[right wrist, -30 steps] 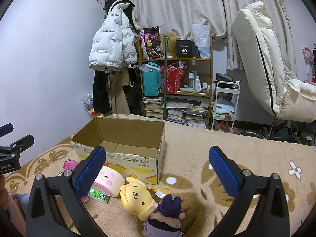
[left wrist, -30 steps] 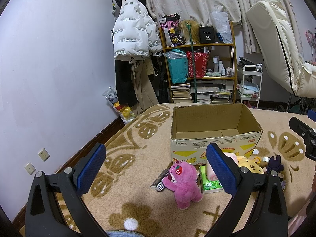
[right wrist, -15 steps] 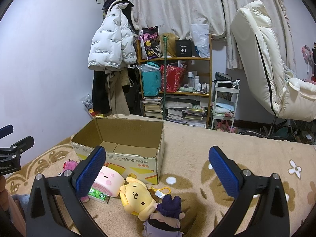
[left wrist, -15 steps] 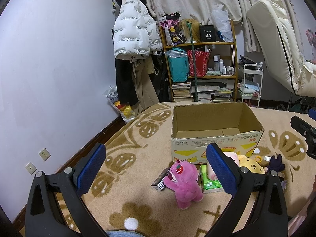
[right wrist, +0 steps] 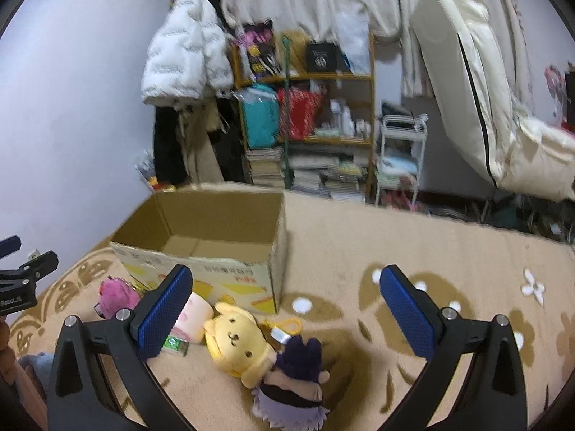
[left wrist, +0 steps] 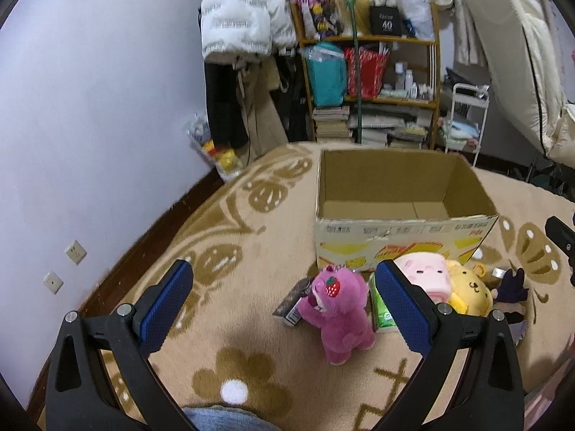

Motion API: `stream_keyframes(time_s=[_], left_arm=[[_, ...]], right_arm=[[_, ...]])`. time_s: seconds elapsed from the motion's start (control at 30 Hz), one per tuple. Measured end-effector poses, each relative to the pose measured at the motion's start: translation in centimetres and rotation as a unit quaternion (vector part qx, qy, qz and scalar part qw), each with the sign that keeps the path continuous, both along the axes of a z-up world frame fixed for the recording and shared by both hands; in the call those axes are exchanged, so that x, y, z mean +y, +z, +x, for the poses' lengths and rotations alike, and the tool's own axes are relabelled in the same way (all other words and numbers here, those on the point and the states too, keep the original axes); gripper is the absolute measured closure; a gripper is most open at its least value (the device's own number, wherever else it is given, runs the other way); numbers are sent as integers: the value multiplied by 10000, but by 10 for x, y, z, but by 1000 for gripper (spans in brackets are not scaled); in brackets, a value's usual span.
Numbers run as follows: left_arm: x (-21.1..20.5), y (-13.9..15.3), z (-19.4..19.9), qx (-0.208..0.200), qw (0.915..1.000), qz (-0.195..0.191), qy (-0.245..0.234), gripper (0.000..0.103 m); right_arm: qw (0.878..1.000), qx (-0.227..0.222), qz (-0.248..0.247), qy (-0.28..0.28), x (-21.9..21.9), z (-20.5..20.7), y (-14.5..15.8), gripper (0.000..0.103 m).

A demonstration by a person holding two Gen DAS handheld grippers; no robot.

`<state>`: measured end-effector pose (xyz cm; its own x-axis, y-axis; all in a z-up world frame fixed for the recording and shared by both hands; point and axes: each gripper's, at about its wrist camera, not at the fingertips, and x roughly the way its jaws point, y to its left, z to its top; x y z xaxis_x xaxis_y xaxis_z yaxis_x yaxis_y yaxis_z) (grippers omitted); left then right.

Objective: Organize soft objects
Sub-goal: 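Lower left tool onto pink bear while right tool lowers onto purple doll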

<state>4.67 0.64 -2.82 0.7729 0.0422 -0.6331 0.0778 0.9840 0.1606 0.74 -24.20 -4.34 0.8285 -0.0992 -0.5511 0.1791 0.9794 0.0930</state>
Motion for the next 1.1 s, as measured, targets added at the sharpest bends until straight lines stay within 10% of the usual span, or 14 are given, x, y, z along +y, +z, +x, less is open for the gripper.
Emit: stream_keyframes(time_s=[0.67,1.1], left_arm=[[-2,-55,61,1390,9900,-108,211,3],[-8,-89,76,2158,9760,-273,95,3]], right_arm=[[9728,1843,1390,-211,-36,37,-67,0],[9415,2629,2101,-167,-45,51,-103,21]])
